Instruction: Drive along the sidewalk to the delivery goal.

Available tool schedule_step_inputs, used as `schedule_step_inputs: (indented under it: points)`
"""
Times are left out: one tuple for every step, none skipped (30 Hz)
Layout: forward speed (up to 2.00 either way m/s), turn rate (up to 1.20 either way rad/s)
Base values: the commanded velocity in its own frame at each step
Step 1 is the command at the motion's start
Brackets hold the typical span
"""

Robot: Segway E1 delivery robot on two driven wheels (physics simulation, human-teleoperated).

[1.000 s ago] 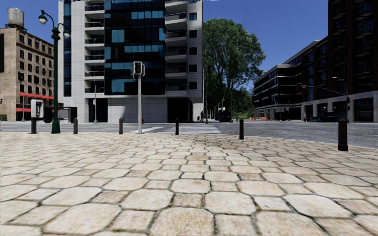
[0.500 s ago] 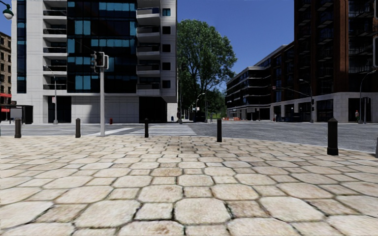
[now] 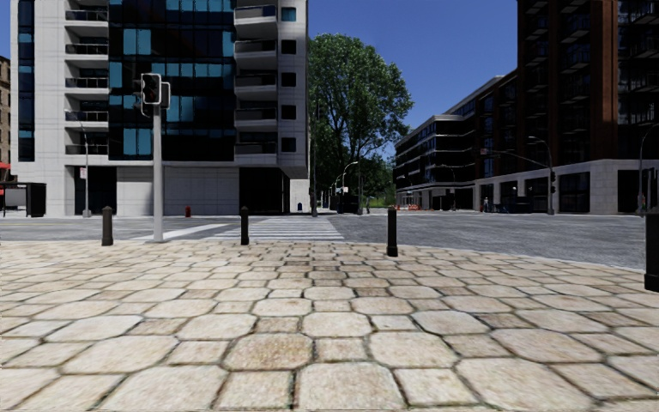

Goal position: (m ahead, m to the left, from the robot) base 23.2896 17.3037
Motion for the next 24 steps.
schedule_step_inputs:
  points:
    - [1.93, 0.0]
    - [1.93, 0.0]
    - [1.93, 0.0]
    - [1.93, 0.0]
    - [1.93, 0.0]
    - [1.93, 0.0]
    - [1.93, 0.0]
    - [1.93, 0.0]
    - [1.93, 0.0]
    - [1.93, 0.0]
    - [1.93, 0.0]
    - [1.93, 0.0]
    - [1.93, 0.02]
    - [1.93, 0.02]
    - [1.93, 0.07]
    - [1.93, 0.09]
    - [1.93, 0.09]
    - [1.93, 0.09]
    - [1.93, 0.1]
    - [1.93, 0.11]
    - [1.93, 0.14]
    - [1.93, 0.14]
    - [1.93, 0.15]
    - [1.93, 0.17]
